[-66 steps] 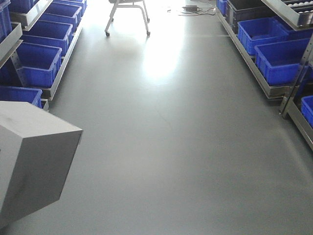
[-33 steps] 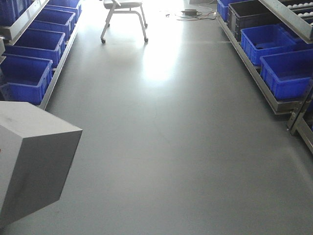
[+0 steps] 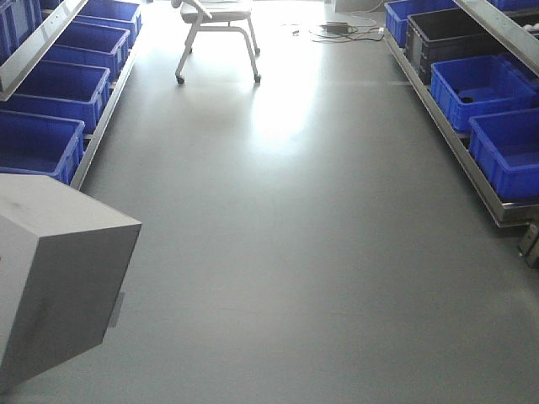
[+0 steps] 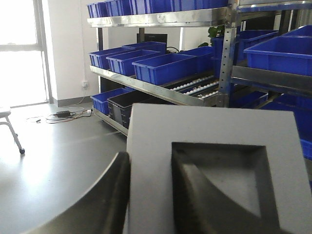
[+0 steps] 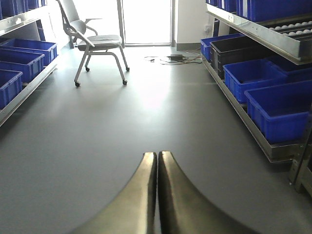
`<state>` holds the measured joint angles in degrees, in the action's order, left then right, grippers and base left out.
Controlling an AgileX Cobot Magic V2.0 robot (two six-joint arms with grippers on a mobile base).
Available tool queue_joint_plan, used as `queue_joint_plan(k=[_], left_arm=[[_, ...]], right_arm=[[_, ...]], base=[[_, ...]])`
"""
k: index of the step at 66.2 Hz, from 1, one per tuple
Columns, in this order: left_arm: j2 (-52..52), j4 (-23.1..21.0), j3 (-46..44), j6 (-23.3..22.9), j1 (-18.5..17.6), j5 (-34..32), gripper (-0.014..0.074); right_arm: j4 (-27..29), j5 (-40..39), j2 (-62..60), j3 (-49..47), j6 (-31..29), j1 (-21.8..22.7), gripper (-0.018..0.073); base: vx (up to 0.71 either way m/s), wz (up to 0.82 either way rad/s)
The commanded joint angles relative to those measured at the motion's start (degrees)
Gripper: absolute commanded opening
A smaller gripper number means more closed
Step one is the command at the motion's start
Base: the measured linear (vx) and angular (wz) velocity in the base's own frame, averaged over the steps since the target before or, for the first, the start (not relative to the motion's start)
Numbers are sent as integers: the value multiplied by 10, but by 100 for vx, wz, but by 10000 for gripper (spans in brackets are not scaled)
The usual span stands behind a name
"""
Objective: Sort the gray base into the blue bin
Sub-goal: 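Drive down the aisle of blue bins carrying the block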
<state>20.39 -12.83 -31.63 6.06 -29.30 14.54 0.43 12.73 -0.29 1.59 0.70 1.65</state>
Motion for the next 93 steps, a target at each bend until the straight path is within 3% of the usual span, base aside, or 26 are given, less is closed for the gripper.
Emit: queue_joint_plan(k=[1,49,93], left_arm=[[3,-7,-17,-4,-3,-59,-6],[3,-7,-17,-4,-3,-59,-6],[3,-7,-17,-4,-3,-59,-6]], right_arm=[[-4,-41,10,1,-7,1,-5],[-4,-41,10,1,-7,1,-5],[-4,-41,10,1,-7,1,-5]], base=[[33,6],[27,12],[17,76]])
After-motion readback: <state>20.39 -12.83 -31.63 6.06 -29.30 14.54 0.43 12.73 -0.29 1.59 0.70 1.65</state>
